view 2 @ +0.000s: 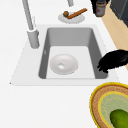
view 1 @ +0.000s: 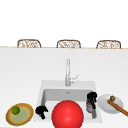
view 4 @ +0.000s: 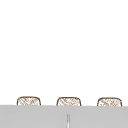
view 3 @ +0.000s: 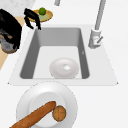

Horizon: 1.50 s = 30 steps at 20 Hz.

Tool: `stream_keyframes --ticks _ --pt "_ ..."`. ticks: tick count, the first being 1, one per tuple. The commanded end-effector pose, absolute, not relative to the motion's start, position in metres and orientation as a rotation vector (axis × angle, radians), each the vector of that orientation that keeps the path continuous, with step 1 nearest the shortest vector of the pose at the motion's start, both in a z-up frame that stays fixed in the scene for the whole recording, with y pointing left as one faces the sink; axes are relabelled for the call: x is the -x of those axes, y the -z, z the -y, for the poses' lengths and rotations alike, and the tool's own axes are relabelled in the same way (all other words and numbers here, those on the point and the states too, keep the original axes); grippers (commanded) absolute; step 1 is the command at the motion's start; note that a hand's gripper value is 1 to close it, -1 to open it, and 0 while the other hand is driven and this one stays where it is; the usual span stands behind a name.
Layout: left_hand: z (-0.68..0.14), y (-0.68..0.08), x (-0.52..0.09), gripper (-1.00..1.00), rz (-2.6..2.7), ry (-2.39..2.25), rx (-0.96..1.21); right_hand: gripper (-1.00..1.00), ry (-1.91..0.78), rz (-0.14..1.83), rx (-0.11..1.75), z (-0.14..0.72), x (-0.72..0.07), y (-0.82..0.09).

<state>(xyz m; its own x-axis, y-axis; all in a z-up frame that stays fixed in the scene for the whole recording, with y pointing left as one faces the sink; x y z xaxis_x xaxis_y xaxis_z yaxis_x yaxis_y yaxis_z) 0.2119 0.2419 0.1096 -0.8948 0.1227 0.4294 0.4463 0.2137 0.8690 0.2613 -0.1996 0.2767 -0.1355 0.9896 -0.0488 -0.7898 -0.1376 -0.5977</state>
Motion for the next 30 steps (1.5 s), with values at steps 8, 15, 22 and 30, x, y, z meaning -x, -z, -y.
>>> stream_keyframes --ticks 8,15,22,30 --pt "-0.242 -0.110 -0.212 0.00 2.223 1.735 0.537 1.00 -1.633 0.539 0.479 0.138 -0.326 -0.225" --pt "-0.242 -0.110 -0.212 0.00 2.223 1.735 0.537 1.00 -1.649 0.526 0.492 0.095 -0.381 -0.166" --pt "-0.242 -0.110 -0.212 0.00 2.223 1.735 0.537 1.00 -1.632 0.533 0.486 0.068 -0.431 -0.106" --pt "-0.242 -0.110 -0.212 0.00 2.223 1.735 0.537 1.00 -1.632 0.603 0.490 0.078 -0.433 -0.042"
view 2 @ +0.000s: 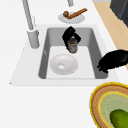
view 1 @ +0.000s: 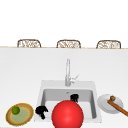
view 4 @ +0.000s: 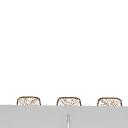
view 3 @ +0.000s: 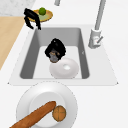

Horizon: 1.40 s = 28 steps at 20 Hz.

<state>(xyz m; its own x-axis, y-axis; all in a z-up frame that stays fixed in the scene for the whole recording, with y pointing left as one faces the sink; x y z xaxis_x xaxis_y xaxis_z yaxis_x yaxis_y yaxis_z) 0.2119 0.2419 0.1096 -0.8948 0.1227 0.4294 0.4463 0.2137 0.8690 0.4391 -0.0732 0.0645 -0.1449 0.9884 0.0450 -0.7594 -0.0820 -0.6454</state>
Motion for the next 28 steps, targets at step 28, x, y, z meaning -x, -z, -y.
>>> stream_keyframes --ticks 28 --pt "-0.242 -0.110 -0.212 0.00 2.223 1.735 0.537 1.00 -1.643 0.594 0.344 0.080 -0.486 0.064"
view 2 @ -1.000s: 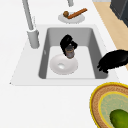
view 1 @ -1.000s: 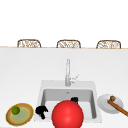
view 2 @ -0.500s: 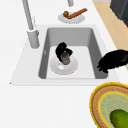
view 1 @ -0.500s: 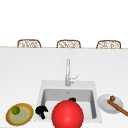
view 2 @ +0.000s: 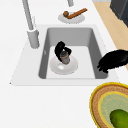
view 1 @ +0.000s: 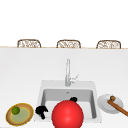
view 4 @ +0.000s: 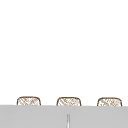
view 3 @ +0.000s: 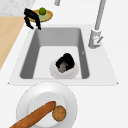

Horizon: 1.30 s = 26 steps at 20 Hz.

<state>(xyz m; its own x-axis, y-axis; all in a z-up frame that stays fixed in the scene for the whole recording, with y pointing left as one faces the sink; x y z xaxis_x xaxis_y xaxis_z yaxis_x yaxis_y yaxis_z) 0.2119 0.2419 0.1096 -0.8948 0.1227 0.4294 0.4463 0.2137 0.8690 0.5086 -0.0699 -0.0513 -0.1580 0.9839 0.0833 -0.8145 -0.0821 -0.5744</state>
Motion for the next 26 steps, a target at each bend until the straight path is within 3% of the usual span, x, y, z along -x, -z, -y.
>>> stream_keyframes --ticks 1,10,11,26 --pt "-0.242 -0.110 -0.212 0.00 2.223 1.735 0.537 1.00 -1.627 0.642 0.343 0.083 -0.485 0.058" --pt "-0.242 -0.110 -0.212 0.00 2.223 1.735 0.537 1.00 -1.640 0.639 0.400 0.074 -0.498 0.052" --pt "-0.242 -0.110 -0.212 0.00 2.223 1.735 0.537 -1.00 -1.638 0.642 0.407 0.074 -0.498 0.052" --pt "-0.242 -0.110 -0.212 0.00 2.223 1.735 0.537 -1.00 -1.621 0.742 0.390 0.111 -0.497 -0.033"
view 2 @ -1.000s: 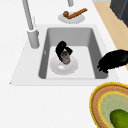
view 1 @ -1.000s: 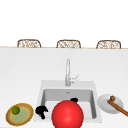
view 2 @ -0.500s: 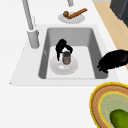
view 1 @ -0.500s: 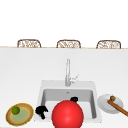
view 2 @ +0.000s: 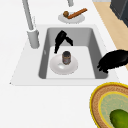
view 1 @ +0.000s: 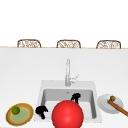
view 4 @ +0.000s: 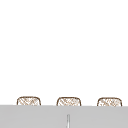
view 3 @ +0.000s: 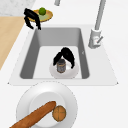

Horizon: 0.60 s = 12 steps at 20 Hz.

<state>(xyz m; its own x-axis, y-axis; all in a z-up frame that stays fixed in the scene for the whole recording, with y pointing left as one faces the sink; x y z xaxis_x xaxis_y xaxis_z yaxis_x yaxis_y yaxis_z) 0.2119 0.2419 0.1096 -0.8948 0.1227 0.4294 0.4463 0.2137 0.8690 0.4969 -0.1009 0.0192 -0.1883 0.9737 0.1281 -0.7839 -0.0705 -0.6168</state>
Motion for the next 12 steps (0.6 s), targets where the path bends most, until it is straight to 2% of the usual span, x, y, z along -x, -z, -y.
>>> stream_keyframes --ticks 1,12 --pt "-0.242 -0.110 -0.212 0.00 2.223 1.735 0.537 -1.00 -1.616 0.757 0.382 0.116 -0.496 -0.038" --pt "-0.242 -0.110 -0.212 0.00 2.223 1.735 0.537 -1.00 -1.570 0.774 0.376 0.154 -0.489 -0.057"
